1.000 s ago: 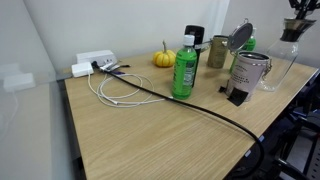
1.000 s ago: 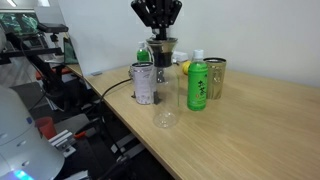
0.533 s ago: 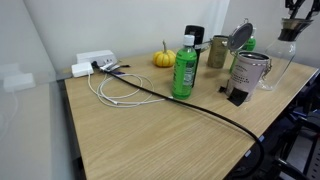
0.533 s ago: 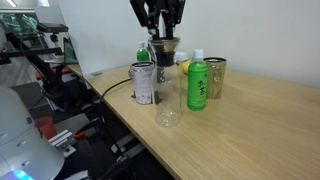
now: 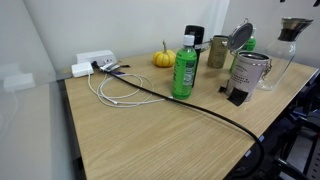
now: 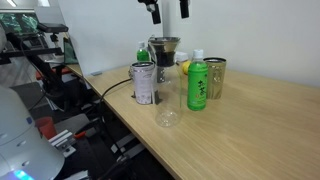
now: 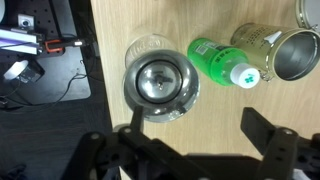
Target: Pick up the small silver lid from the table and put it in the silver object on top the the plastic bottle.
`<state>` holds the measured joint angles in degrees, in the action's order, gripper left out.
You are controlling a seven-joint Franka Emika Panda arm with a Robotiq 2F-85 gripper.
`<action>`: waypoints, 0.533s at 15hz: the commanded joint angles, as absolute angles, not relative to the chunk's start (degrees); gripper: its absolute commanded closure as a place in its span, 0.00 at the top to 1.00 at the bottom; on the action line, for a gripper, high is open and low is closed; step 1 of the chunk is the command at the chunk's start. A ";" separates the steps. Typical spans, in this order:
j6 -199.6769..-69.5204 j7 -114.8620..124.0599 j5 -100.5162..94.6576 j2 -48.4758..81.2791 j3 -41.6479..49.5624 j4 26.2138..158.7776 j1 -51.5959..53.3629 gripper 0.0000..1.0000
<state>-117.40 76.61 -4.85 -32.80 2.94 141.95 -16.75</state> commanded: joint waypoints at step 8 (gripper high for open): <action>-117.16 76.23 -4.27 -35.00 2.59 139.90 -17.14 1.00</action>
<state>-117.34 76.48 -4.55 -35.05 2.94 140.07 -16.70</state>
